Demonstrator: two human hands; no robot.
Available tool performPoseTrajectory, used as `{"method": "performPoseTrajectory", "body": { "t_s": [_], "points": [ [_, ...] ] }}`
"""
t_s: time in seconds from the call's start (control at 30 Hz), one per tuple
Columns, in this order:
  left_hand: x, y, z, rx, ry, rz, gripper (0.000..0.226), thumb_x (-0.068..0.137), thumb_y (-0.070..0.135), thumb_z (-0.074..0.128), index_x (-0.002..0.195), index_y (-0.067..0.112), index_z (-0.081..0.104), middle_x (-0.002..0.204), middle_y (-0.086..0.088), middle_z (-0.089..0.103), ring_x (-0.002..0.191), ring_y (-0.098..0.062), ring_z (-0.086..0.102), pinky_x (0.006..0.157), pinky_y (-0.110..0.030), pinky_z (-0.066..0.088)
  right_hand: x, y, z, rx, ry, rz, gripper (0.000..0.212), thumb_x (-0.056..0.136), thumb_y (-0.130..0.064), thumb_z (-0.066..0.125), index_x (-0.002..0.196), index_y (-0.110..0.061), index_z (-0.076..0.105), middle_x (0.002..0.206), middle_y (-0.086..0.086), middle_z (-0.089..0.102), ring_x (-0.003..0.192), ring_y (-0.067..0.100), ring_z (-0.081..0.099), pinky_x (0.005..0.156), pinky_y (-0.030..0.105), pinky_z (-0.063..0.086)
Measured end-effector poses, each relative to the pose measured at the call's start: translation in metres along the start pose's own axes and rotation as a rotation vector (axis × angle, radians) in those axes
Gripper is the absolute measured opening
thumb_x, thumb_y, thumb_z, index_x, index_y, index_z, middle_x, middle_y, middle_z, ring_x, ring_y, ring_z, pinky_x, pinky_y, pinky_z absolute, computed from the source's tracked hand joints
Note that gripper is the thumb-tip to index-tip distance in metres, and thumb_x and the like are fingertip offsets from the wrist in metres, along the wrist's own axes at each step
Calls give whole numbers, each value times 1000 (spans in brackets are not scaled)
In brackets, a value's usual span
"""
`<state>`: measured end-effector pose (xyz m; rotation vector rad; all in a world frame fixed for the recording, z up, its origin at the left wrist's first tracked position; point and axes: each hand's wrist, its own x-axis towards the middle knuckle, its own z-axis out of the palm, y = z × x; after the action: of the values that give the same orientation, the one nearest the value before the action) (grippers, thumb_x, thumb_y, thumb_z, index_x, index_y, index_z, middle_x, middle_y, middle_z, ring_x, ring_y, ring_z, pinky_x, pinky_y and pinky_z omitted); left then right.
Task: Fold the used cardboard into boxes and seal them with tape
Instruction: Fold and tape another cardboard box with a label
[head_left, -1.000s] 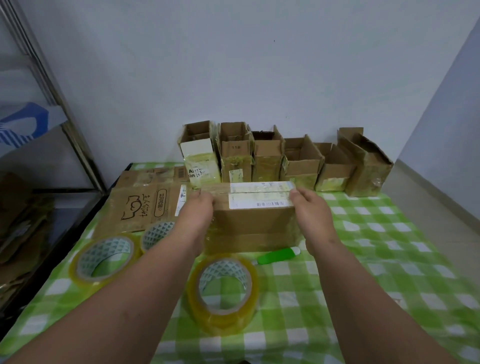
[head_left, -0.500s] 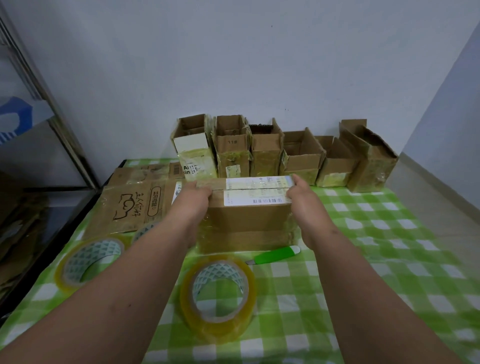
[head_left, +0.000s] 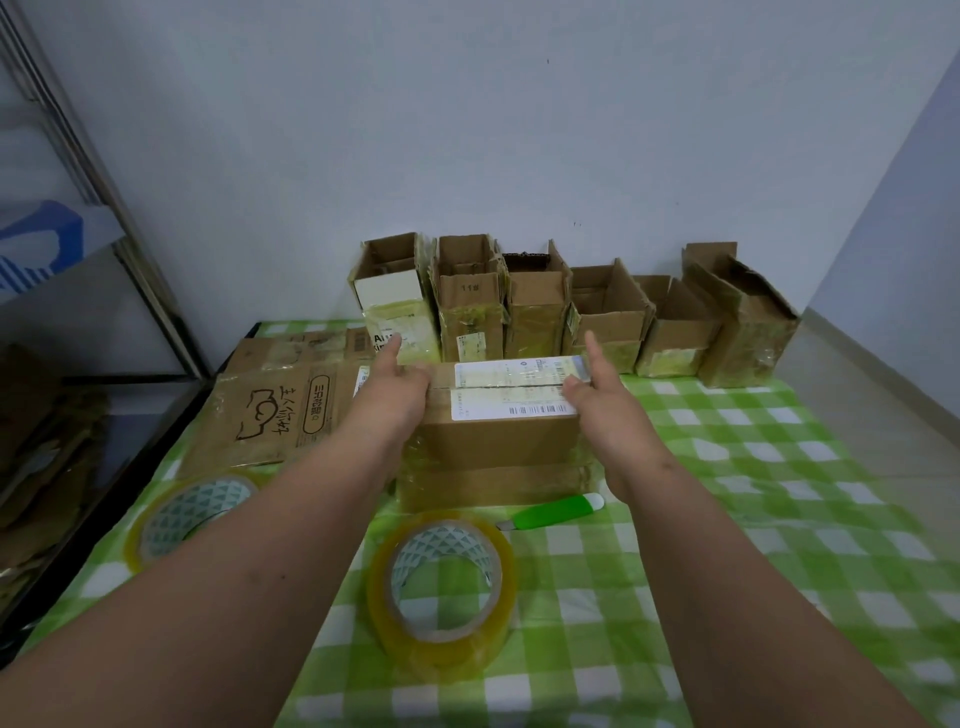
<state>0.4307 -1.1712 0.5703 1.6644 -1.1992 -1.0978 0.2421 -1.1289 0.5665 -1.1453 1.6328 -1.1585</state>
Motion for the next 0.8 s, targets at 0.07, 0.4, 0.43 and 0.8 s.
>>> {"method": "performPoseTrajectory", "body": {
  "t_s": [0.07,0.4,0.43,0.8],
  "points": [
    [0,-2,1,90,-8,93,41,106,31,37,147,37,40,150,-1,42,110,-16,42,91,-31,34,-2,0,-1,-81,-13,-33,49,107,-26,37,153,-41,27,156,-7,35,110,8,46,94,26,35],
    [8,-4,0,267,-6,43,48,107,35,28,154,23,29,156,-8,35,138,-31,37,111,-40,32,4,0,-3,-212,6,-8,62,106,-32,38,158,-35,3,159,2,32,124,22,48,99,34,37],
    [7,-5,-1,198,1,-19,51,107,39,28,155,24,25,157,-8,33,140,-33,35,115,-44,30,5,2,-3,-182,12,26,66,106,-33,39,157,-34,-2,160,3,28,135,26,41,108,39,34],
    [-19,2,-19,-180,-30,-169,43,94,56,52,107,17,62,112,-6,65,106,-27,60,102,-48,45,-10,3,-19,292,33,121,39,89,-18,60,127,-23,55,112,5,68,102,26,66,93,48,52]
  ]
}}
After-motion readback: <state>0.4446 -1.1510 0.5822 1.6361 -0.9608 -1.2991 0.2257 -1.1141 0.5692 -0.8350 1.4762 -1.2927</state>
